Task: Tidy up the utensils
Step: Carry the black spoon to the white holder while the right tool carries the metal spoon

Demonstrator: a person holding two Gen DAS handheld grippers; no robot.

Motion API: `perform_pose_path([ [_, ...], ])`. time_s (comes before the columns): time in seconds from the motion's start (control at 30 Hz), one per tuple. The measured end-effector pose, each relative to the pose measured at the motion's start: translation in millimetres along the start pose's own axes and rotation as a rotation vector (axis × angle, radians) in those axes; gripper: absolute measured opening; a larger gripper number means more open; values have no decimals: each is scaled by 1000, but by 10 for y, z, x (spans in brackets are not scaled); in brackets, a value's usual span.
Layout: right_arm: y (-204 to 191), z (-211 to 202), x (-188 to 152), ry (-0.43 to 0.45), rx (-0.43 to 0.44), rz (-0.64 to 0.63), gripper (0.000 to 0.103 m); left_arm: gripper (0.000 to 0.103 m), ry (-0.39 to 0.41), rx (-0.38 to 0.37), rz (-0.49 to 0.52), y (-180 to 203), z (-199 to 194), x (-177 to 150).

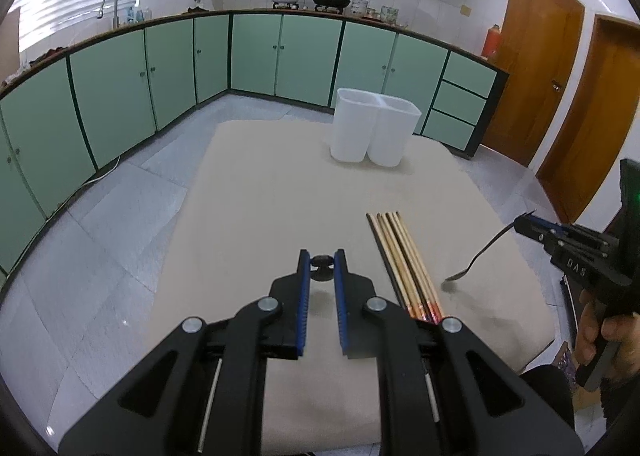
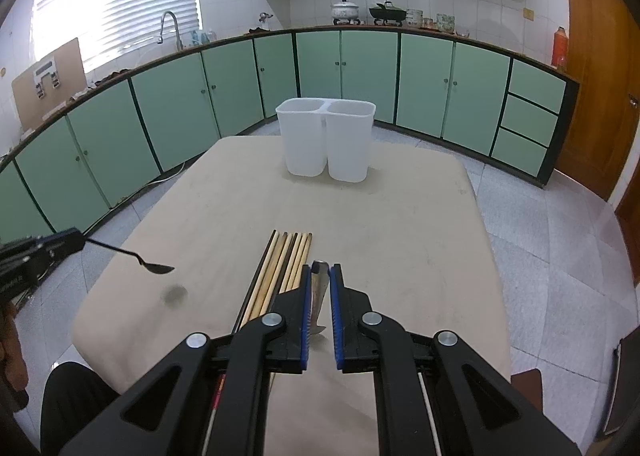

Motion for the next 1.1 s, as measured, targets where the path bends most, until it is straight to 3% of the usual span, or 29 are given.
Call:
perform_pose_path([
  [0.5,28,137,722,-27,35,-75,9,11,26,-58,66,206,340,935],
  [0.9,180,604,2029,-11,23,-55,9,11,97,-60,126,538,795,2034],
  [1.1,316,1051,2463,-3,-30,-48,9,11,98,-50,131,687,1330,2418],
])
Point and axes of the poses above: each gripper's, at about its wrist camera, not at the fingertips, and z roughly the way its jaws point, y to its right, x to its top, the point moved 7 cm from there along z, roughly the way its jaws point, and after that the axes turned 5 degrees about y, right-handed, at the moved point
